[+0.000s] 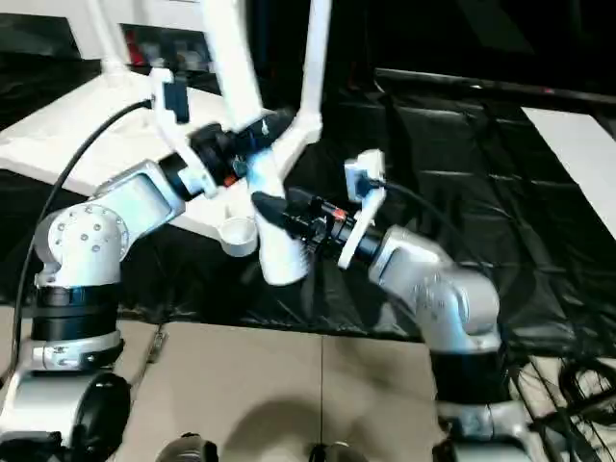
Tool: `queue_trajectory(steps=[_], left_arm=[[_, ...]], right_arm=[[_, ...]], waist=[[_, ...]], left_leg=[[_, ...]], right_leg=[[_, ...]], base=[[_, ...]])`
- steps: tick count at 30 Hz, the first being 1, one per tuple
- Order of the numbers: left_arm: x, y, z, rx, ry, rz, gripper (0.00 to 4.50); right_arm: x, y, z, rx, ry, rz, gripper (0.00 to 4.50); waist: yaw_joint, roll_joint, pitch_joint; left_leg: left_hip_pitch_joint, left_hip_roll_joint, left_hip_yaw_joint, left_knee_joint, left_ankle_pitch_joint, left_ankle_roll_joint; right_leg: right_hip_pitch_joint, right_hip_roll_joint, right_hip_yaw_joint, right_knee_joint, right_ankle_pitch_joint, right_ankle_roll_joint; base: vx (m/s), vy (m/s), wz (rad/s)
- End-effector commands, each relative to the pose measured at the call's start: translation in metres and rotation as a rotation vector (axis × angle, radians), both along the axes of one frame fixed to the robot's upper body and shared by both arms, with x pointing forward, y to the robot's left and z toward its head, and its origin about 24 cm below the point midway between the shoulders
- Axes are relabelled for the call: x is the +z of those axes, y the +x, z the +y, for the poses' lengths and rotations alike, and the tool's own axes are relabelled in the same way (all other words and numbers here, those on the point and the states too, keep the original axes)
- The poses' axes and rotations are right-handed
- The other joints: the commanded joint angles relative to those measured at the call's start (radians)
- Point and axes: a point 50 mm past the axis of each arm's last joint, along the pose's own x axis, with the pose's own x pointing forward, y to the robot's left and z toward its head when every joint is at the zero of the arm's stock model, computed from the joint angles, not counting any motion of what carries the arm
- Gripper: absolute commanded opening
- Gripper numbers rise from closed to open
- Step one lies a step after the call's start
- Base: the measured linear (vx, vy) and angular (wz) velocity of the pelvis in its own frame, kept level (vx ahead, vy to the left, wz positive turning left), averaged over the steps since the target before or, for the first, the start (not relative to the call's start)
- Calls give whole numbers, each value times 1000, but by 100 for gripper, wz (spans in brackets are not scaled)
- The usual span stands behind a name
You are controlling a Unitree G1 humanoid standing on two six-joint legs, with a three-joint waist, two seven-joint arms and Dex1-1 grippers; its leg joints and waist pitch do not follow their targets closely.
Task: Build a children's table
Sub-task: Pick table leg
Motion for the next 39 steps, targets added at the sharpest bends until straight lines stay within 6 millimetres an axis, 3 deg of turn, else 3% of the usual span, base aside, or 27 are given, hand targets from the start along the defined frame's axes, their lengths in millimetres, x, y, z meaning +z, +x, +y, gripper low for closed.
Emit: queue_trajectory(steps=[1, 3, 9, 18, 25, 38, 39], left_arm=[[9, -1, -4, -86, 2, -55, 186], [11, -4, -2, -162, 11, -81, 186], [14, -15, -1, -378, 33, -125, 186], [10, -24, -11, -504, 20, -117, 186], [8, -24, -14, -532, 14, -109, 186], [11, -19, -19, -523, -9, -115, 186], [11, -19, -19, -528, -7, -118, 186]], right_arm=[[2, 1, -3, 77, -32, 8, 301], [1, -1, -7, 169, -69, 32, 329], [-6, -5, -14, 358, -159, 86, 344], [-5, -2, -8, 456, -172, 72, 344], [-4, -3, -3, 499, -162, 58, 344], [-8, -5, 3, 542, -143, 64, 344], [-8, -5, 3, 541, -142, 65, 327]], waist=[[-2, 5, -101], [-1, 2, -101], [1, 0, -100], [2, -6, -97], [2, -5, -99], [3, 2, -103], [3, 1, -103]], left_leg=[[22, 6, 11, -72, -180, -3], [20, 7, 11, -73, -173, -1], [21, 9, 12, -70, -165, 8], [22, 11, 13, -69, -184, -2], [22, 11, 12, -69, -180, -2], [21, 12, 10, -69, -177, 0], [22, 12, 10, -70, -176, -1]], right_leg=[[66, -58, 34, -80, -321, -115], [73, -60, 35, -78, -315, -123], [72, -62, 36, -71, -304, -158], [70, -66, 35, -75, -363, -155], [70, -65, 35, -76, -362, -149], [73, -64, 35, -71, -316, -170], [73, -64, 35, -70, -310, -172]], base=[[0, 0, 0], [0, 0, 0], [0, 0, 0], [0, 0, 0], [0, 0, 0], [0, 0, 0], [0, 0, 0]])
